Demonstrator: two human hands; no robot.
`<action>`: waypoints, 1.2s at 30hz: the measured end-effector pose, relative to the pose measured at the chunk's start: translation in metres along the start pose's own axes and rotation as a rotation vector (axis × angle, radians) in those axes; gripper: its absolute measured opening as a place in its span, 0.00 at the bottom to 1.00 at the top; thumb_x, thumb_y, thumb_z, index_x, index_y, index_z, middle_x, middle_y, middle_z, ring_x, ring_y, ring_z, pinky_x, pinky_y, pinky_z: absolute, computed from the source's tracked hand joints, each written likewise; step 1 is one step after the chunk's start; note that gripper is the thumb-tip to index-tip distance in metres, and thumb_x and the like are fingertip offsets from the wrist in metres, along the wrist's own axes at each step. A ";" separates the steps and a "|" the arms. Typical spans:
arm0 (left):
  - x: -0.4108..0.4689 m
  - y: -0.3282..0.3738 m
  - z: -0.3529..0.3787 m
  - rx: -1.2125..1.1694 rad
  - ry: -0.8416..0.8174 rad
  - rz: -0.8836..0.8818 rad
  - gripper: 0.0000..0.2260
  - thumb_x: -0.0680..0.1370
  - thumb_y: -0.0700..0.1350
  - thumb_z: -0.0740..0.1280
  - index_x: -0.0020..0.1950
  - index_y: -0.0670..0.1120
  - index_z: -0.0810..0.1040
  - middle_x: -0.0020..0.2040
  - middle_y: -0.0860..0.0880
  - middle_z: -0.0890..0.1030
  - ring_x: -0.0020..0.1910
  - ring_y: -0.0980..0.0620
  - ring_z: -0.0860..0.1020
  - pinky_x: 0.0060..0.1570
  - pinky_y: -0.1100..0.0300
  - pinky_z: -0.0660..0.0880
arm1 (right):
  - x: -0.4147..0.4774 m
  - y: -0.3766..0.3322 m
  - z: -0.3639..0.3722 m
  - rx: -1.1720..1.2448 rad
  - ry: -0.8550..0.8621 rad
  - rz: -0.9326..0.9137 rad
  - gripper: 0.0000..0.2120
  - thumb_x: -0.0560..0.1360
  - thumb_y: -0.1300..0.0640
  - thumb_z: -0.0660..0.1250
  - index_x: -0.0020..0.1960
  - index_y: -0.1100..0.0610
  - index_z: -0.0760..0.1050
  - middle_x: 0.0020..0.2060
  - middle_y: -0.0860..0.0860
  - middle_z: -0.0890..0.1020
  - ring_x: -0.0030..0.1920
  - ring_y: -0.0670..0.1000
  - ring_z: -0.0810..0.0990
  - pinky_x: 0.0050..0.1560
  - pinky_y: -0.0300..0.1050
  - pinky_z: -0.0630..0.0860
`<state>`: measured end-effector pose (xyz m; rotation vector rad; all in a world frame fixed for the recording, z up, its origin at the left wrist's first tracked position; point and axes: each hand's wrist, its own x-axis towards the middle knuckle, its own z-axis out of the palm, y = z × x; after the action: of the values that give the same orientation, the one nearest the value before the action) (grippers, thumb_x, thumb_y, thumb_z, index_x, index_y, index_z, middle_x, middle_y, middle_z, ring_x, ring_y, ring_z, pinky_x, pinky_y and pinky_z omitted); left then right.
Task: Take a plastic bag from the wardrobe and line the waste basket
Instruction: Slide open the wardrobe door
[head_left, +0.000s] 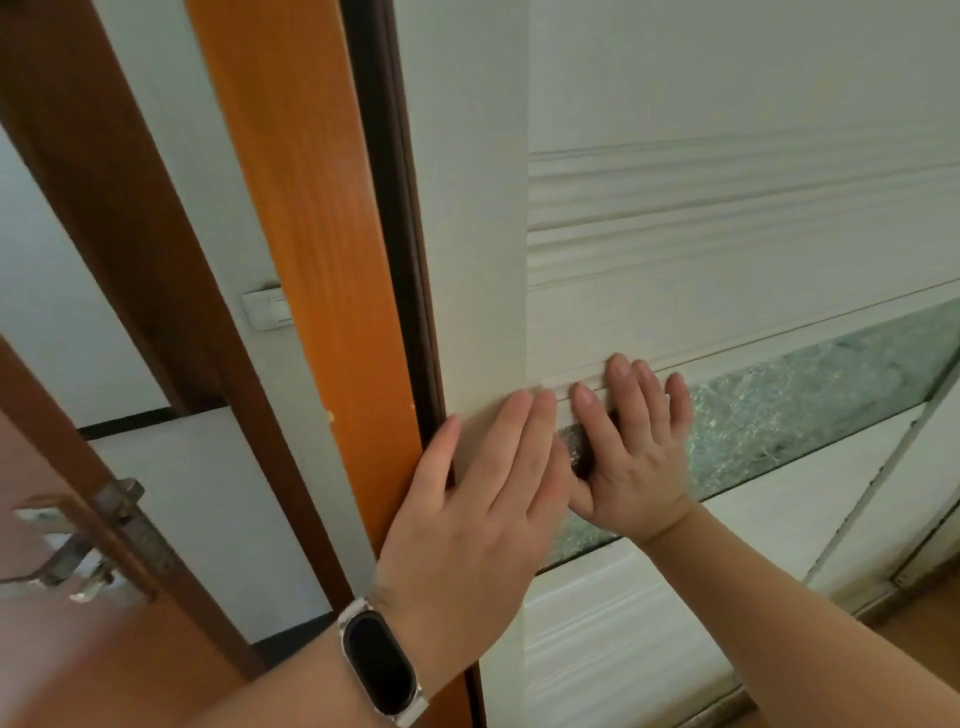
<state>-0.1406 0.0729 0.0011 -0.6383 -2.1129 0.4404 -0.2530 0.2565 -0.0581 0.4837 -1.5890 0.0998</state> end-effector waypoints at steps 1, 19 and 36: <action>0.002 0.001 0.000 0.013 -0.006 -0.007 0.18 0.80 0.49 0.61 0.68 0.45 0.72 0.74 0.41 0.68 0.75 0.43 0.63 0.70 0.43 0.58 | -0.002 0.003 0.002 0.003 0.009 -0.006 0.34 0.78 0.37 0.53 0.79 0.51 0.54 0.79 0.55 0.54 0.79 0.54 0.52 0.76 0.58 0.48; 0.085 0.068 0.042 -0.007 0.181 0.046 0.16 0.78 0.51 0.63 0.62 0.46 0.79 0.74 0.43 0.67 0.74 0.46 0.63 0.71 0.40 0.54 | -0.028 0.116 -0.002 0.015 0.022 0.001 0.34 0.78 0.37 0.52 0.79 0.52 0.56 0.79 0.54 0.54 0.79 0.54 0.52 0.76 0.58 0.48; 0.186 0.139 0.099 -0.105 0.439 0.216 0.19 0.72 0.52 0.67 0.60 0.48 0.81 0.72 0.46 0.70 0.72 0.49 0.67 0.69 0.44 0.59 | -0.061 0.252 -0.006 -0.015 0.010 0.016 0.33 0.78 0.37 0.50 0.79 0.52 0.55 0.79 0.53 0.53 0.79 0.55 0.53 0.76 0.59 0.50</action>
<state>-0.2753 0.2864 -0.0081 -0.9375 -1.6644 0.2754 -0.3386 0.5012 -0.0598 0.4578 -1.5831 0.1023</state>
